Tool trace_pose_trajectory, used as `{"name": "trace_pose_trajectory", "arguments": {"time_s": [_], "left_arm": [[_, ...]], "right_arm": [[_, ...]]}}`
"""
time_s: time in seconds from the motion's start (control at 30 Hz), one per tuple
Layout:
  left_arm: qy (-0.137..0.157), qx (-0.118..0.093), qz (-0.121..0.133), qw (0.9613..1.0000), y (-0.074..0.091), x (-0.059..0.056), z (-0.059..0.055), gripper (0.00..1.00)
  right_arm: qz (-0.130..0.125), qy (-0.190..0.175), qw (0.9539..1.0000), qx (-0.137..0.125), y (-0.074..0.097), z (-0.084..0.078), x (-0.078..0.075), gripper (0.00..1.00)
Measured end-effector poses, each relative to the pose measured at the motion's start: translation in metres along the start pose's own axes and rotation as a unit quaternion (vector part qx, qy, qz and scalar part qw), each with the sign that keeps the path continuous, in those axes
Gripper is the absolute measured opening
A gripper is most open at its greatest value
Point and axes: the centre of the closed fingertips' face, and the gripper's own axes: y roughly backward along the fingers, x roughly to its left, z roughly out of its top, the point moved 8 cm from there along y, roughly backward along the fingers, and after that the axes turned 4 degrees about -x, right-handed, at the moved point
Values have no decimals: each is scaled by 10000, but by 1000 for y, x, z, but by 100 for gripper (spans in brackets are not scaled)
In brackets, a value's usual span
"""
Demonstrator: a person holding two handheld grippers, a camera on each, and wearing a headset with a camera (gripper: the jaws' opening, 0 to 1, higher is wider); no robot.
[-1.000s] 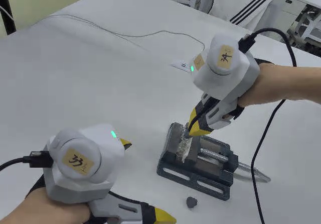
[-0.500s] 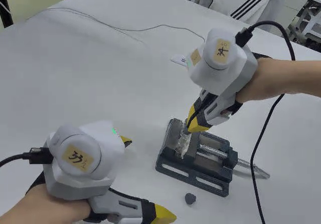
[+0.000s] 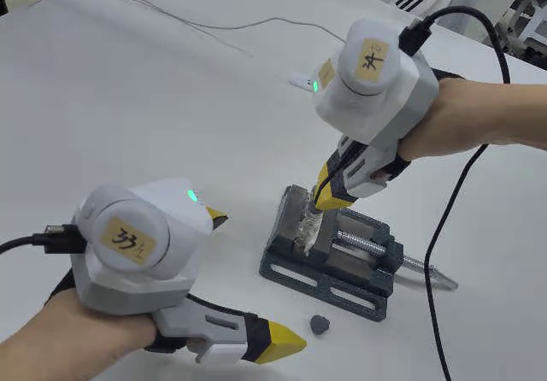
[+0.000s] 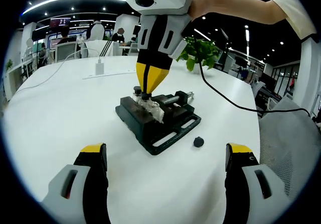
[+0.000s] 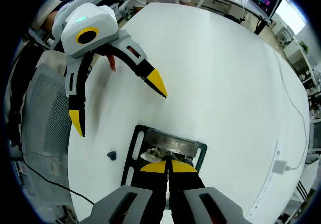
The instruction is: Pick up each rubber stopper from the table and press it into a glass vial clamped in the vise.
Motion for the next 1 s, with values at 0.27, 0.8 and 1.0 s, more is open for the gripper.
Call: {"name": "trace_pose_trajectory", "arguments": {"time_s": [0.27, 0.8, 1.0], "left_arm": [[53, -8, 52, 10000, 0, 3, 0, 98], [-84, -19, 90, 9999, 5, 6, 13, 98], [-201, 28, 123, 9997, 14, 0, 21, 98]], "right_arm": [[36, -146, 9998, 90, -1, 0, 0, 0], [-30, -216, 9994, 286, -3, 5, -1, 0], [2, -254, 9991, 334, -2, 6, -1, 0]]}}
